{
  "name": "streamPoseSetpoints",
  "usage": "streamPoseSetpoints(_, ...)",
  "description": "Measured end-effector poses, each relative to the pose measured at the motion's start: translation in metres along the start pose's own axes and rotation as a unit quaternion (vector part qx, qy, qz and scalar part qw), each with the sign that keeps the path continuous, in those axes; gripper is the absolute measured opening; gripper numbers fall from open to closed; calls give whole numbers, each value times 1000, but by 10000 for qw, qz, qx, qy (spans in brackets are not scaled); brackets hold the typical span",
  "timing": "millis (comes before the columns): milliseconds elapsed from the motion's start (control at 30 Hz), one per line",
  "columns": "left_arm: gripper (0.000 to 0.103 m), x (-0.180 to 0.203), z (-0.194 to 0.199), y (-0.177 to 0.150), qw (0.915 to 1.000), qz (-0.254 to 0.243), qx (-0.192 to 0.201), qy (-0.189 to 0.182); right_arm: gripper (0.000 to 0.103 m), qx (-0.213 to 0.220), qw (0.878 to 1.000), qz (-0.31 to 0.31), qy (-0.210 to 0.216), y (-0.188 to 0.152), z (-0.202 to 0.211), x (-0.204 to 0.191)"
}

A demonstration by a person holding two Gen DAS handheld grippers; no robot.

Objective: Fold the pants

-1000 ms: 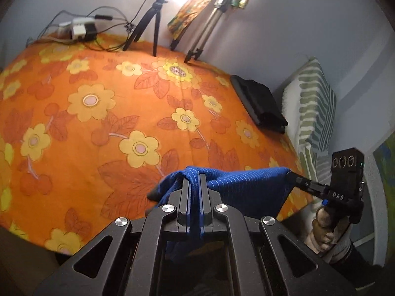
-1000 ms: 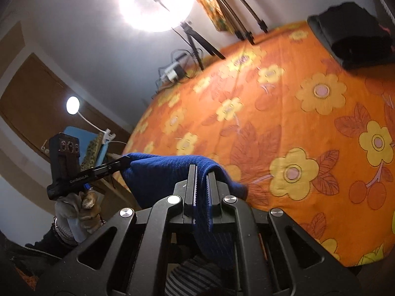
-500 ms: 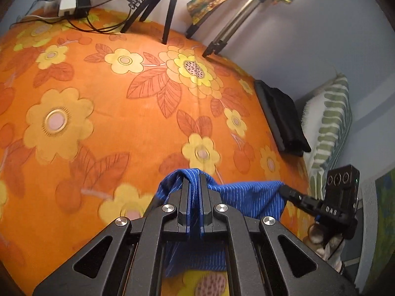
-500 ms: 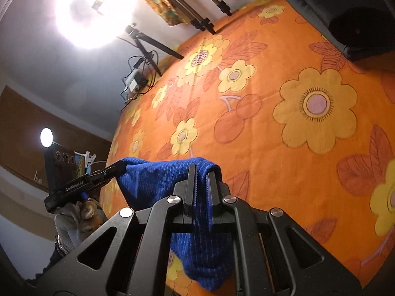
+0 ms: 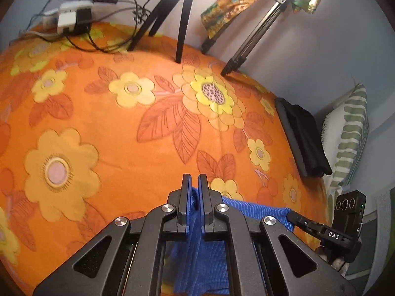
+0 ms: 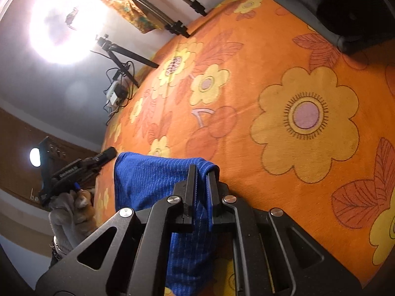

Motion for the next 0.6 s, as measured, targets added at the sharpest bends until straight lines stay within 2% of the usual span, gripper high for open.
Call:
streamPoseSetpoints(133,4,15,11,-7,9989,-415,-2,-205,7,53,9999,-96,19,0,1,2)
streamPoseSetpoints(300,4,38,19,-24,9935,-1007,-81,-532,7,187,9996,-90,-167,4,6,4)
streamPoseSetpoints(400,4,45,5,-29,9907,-1290,-207,-378,7,114,9998,-17,-186,3,2,3)
streamPoseSetpoints(600,4,29,-27,-30,9904,-1292,-457,202,10,90,9982,403,-432,1,17,-14)
Point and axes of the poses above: each gripper's, at about its wrist camera, not at the fingertips, and z roughly against the way its jaws point, x to its right, y to its top, the point moved 2 cm from there along -z, roughly the way its jaws point, and after that the axes turned 4 degrees about y, right-handed, at the moved point
